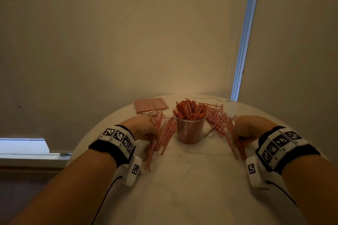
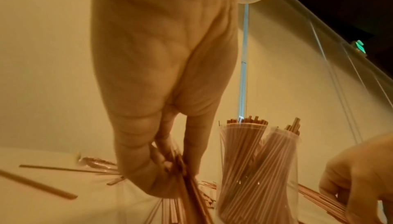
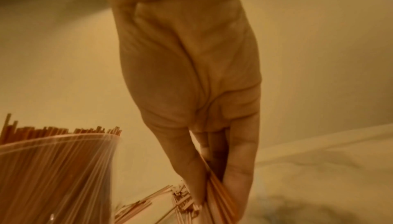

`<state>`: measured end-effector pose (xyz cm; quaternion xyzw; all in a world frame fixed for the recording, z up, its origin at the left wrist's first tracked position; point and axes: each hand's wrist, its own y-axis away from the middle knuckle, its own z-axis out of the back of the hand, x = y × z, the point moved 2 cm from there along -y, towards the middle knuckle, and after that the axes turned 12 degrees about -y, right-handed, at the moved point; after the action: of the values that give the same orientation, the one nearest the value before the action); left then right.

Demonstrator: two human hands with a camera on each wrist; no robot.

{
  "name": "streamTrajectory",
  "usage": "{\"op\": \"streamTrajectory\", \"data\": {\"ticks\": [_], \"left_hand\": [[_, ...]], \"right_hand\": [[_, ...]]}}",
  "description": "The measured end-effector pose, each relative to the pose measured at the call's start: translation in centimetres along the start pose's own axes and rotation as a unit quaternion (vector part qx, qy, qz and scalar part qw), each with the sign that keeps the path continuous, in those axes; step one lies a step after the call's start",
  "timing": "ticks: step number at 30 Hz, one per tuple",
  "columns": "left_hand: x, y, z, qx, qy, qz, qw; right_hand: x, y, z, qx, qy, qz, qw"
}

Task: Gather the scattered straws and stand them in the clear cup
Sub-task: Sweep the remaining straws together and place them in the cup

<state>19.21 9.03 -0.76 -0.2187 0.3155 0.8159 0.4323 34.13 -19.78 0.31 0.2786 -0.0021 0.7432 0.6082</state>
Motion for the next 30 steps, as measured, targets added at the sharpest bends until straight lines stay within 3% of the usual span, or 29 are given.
{"op": "streamTrajectory", "data": {"ticks": [6,13,20,25,30], "left_hand": [[-0.6,1.0,-0.4,0.027,0.16,-0.005,0.987],[-1.7,1.3,-0.4,-0.053,0.281,0.016,0.958],[-4.8,3.4,1.7,-0.125,0.379,-0.083,0.913],[-8.7,5.3,0.4,-0.122,0.31,-0.202,0.921],[-10.4,4.7,-1.9,-0.142,0.256,-0.225,0.929]], "right_hand": [[0.3,1.2,1.6,-0.027,-0.177,0.034,0.983],[1.5,3.1,2.4,-0.055,-0.251,0.144,0.956],[5.4,6.6,2.5,-0.069,-0.314,0.288,0.902],[9.8,8.8,1.4,-0.117,-0.27,0.367,0.882],[13.1,8.7,0.6,-0.197,-0.262,0.418,0.847]]}}
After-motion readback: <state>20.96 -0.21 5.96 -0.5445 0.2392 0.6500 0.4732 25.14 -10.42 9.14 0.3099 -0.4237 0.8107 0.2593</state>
